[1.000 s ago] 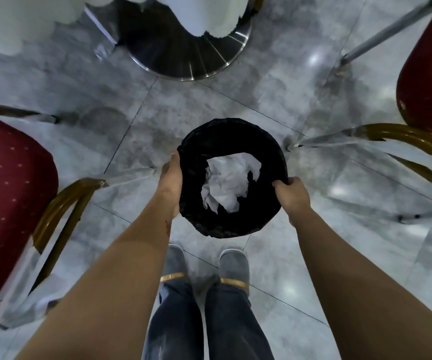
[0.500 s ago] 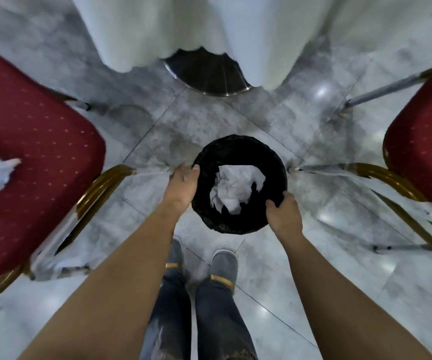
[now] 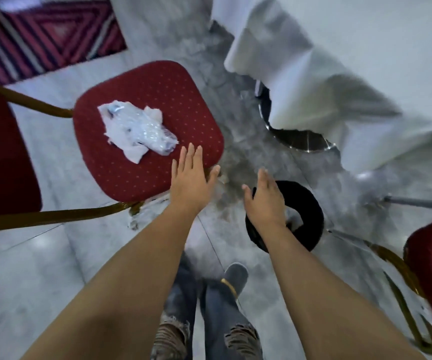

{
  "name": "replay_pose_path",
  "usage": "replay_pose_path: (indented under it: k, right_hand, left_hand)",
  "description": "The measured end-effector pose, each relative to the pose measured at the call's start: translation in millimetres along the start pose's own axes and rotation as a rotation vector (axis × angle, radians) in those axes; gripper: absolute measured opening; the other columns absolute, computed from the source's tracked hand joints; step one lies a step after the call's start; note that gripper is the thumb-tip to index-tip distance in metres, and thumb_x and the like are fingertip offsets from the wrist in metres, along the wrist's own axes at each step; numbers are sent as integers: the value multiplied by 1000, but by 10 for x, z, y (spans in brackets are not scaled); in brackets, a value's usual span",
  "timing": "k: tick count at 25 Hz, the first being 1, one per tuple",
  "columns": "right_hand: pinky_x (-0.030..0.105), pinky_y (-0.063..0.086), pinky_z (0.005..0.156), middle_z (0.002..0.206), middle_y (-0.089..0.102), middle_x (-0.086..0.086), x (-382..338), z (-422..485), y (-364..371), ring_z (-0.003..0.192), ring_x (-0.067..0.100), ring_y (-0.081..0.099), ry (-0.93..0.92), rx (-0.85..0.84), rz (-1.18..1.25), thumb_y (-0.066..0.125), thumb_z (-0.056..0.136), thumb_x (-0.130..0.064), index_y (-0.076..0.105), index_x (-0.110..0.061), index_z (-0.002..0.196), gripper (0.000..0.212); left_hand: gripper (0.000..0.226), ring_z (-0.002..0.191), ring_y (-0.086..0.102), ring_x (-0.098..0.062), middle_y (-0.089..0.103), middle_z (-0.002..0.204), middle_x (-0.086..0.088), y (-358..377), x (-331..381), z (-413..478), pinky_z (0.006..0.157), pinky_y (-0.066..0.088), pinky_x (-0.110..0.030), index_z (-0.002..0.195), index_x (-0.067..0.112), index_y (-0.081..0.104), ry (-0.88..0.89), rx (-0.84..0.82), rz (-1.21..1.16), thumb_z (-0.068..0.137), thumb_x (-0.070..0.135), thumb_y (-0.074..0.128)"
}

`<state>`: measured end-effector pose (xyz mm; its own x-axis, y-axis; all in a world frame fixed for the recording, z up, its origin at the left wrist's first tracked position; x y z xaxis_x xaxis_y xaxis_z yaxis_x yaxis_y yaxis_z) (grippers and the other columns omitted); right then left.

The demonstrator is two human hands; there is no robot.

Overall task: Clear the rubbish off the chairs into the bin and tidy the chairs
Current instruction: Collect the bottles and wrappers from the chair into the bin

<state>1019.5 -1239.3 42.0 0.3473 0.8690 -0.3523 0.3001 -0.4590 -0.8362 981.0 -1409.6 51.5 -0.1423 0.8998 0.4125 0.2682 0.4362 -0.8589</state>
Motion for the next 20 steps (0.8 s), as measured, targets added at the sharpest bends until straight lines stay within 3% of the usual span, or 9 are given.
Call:
replay_pose_path:
  k: [3, 8, 14, 20]
  right_hand:
    - [41, 11, 123, 167, 7, 4, -653, 175, 93, 154, 22, 9, -136, -34, -56, 39, 100, -51, 7, -16, 159, 75]
    - [42, 10, 125, 168, 3, 1, -1444, 435, 393, 154, 19, 6, -269, -50, -141, 45, 94, -61, 2, -18, 158, 88]
    - [43, 8, 125, 168, -3, -3, -2058, 905, 745, 155, 17, 1, -320, -80, -243, 51, 85, -70, -3, -21, 158, 103]
    - [53, 9, 123, 167, -6, 5, -2523, 1417, 1036, 154, 28, 1, -299, -110, -299, 60, 72, -78, -7, -27, 157, 119]
  left_hand:
    - [72, 150, -2, -22, 5, 163, -8, -337, -520, 136, 122, 0, -43, 156, 12, 11, -138, 120, 48, 100, 54, 26]
    - [75, 150, -6, -20, -2, 163, -6, -565, -1338, 383, 121, -1, -44, 156, 13, 5, -334, 99, 44, 99, 56, 26]
    - [77, 150, -5, -24, -4, 163, -4, -571, -1912, 857, 119, 1, -49, 156, 17, 4, -442, 21, -38, 97, 61, 28]
    - [81, 150, -2, -21, -2, 164, -1, -548, -2198, 1446, 118, 6, -54, 156, 19, 3, -568, -44, -257, 95, 64, 31]
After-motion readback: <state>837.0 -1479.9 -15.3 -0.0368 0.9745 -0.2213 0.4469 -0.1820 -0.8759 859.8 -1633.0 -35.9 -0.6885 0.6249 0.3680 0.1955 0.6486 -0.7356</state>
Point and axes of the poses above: each hand's wrist, its own z-axis towards the middle knuckle, its own y-axis out of the palm, x = y × z, the point moved 2 cm from there along z, towards the middle knuckle
